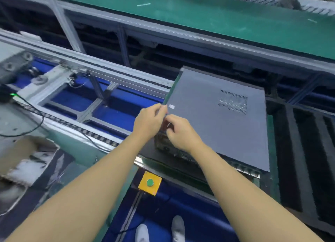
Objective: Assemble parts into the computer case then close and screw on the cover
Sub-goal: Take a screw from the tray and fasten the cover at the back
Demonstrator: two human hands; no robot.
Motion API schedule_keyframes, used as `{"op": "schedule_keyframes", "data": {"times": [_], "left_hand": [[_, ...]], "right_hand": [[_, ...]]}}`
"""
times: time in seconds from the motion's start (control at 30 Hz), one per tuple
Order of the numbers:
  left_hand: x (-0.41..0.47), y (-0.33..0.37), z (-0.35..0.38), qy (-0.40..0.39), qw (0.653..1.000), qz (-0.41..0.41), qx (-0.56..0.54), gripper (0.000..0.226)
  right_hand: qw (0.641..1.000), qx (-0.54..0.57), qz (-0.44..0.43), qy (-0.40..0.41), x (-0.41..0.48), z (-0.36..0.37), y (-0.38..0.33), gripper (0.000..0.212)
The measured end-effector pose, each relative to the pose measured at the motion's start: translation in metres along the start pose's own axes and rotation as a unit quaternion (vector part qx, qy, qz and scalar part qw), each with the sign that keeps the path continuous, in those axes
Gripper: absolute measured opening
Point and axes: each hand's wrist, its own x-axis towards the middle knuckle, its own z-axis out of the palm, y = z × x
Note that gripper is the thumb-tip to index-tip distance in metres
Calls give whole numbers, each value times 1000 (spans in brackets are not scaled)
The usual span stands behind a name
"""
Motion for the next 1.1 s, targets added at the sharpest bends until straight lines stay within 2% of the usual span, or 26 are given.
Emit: {"op": "schedule_keyframes", "data": {"times": [0.07, 0.13, 0.37, 0.43, 0.5, 0.6, 0.73, 0.9, 1.0, 1.1], "left_hand": [[-13, -30, -26, 33, 996, -64, -43, 36], [-28, -66, -49, 63, 988, -119, -75, 30], [-94, -194, -97, 88, 945, -316, -16, 27], [-112, -223, -100, 90, 928, -360, -38, 28], [-129, -247, -100, 85, 913, -396, -53, 27], [-152, -276, -96, 72, 899, -428, -60, 28], [-167, -305, -94, 68, 888, -443, -103, 25], [-160, -318, -95, 44, 886, -444, -128, 25], [-151, -320, -94, 24, 888, -437, -139, 24], [-147, -321, -94, 11, 890, -433, -144, 20]], "right_hand": [[998, 9, -34, -42, 13, 29, -24, 22], [995, 20, -33, -89, 23, 63, -44, 23], [975, 41, 61, -211, 35, 176, -61, 21], [964, 45, 115, -237, 38, 208, -59, 28], [948, 57, 171, -261, 38, 242, -57, 44], [919, 21, 228, -320, 31, 290, -54, 72], [894, -81, 261, -356, 21, 329, -51, 90], [896, -161, 262, -320, 17, 344, -57, 85], [898, -132, 294, -298, 15, 350, -56, 77], [895, -76, 322, -299, 17, 349, -51, 81]]}}
